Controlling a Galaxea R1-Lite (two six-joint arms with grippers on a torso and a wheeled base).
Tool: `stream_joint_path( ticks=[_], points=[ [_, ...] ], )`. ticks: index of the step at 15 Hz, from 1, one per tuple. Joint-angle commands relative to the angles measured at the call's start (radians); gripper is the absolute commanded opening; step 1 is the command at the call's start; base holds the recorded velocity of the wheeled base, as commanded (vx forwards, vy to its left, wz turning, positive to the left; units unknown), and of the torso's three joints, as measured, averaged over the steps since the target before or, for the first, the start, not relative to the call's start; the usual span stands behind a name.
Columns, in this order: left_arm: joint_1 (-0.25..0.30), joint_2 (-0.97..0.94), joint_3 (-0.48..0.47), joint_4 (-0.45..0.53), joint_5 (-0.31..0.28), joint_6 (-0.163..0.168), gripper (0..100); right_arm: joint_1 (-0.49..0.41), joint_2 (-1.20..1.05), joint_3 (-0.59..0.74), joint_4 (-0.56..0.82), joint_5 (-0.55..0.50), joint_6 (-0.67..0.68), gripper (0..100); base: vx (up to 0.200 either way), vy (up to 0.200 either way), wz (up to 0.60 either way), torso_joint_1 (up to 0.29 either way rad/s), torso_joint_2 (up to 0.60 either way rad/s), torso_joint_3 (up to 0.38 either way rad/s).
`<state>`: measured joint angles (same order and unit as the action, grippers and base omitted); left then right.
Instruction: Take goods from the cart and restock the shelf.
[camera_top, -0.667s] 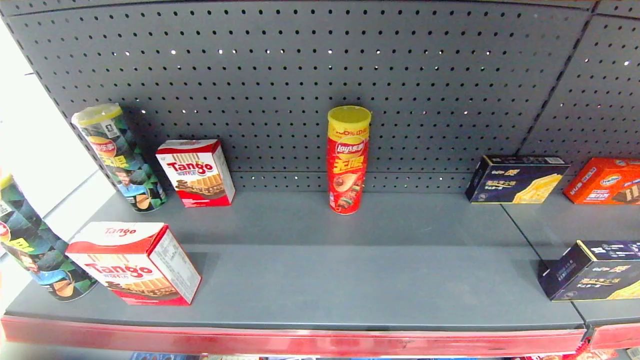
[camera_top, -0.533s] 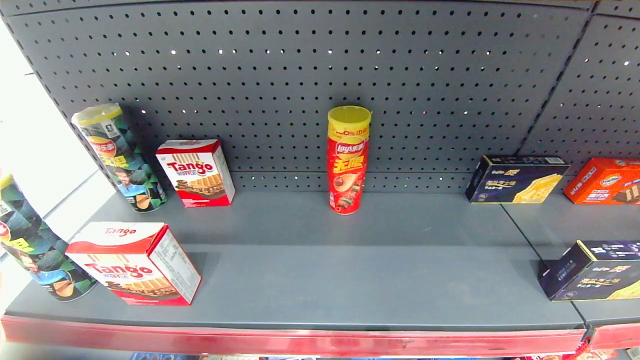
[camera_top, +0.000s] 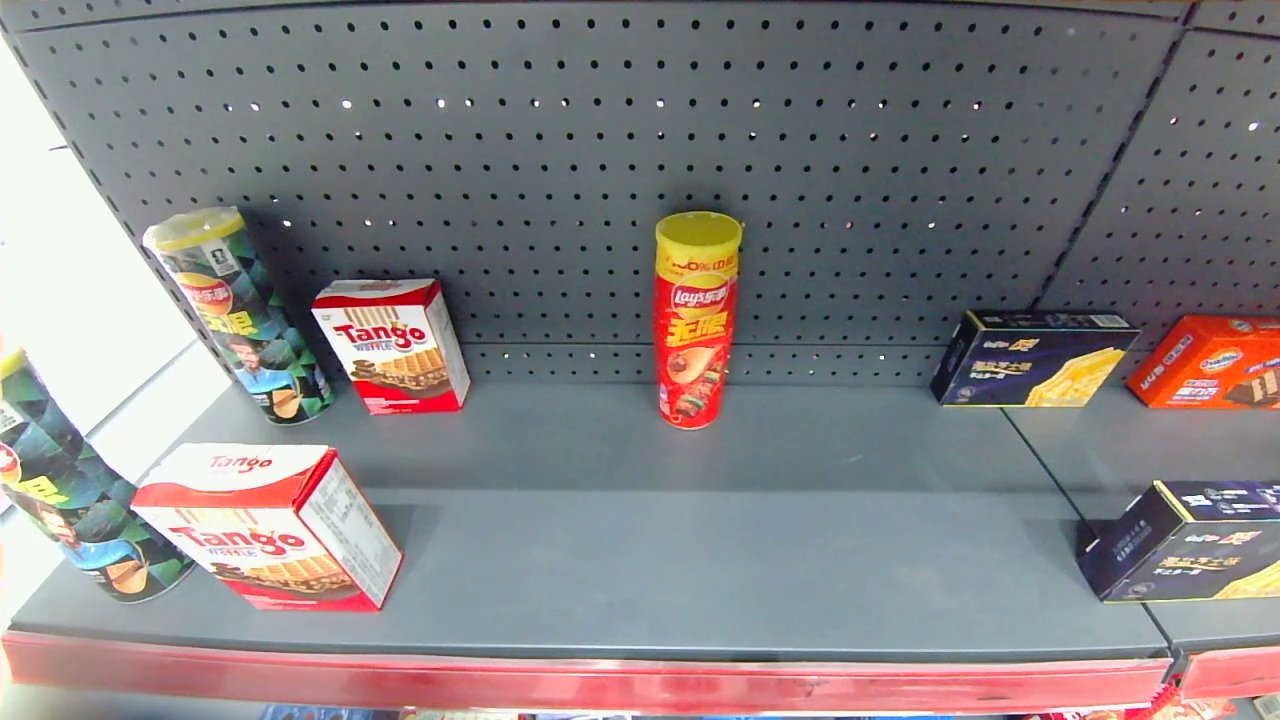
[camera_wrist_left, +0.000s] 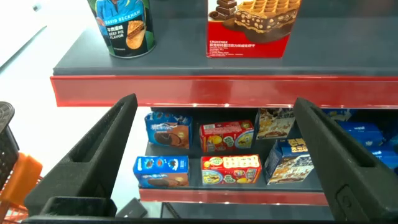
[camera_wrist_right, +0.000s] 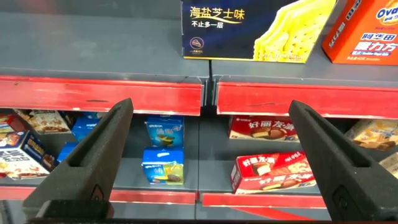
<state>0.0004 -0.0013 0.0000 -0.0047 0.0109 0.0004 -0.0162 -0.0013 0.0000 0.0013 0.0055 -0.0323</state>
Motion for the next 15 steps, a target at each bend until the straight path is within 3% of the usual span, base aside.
stream_joint_path(
  ticks=[1,13,15],
  points=[
    [0.0,0.001,0.0,0.0,0.0,0.0,100,-0.001,0.001,0.0,0.0,-0.004,-0.001,100,0.0,0.0,0.6,0.002,0.0,0.002],
    [0.001,0.001,0.0,0.0,-0.002,0.0,100,0.001,0.001,0.0,0.0,-0.004,0.005,100,0.0,0.0,0.6,0.003,0.0,0.004],
    [0.001,0.001,0.0,0.0,-0.002,0.0,100,0.001,0.001,0.0,0.0,-0.006,0.005,100,0.0,0.0,0.0,0.0,0.0,0.0]
  ],
)
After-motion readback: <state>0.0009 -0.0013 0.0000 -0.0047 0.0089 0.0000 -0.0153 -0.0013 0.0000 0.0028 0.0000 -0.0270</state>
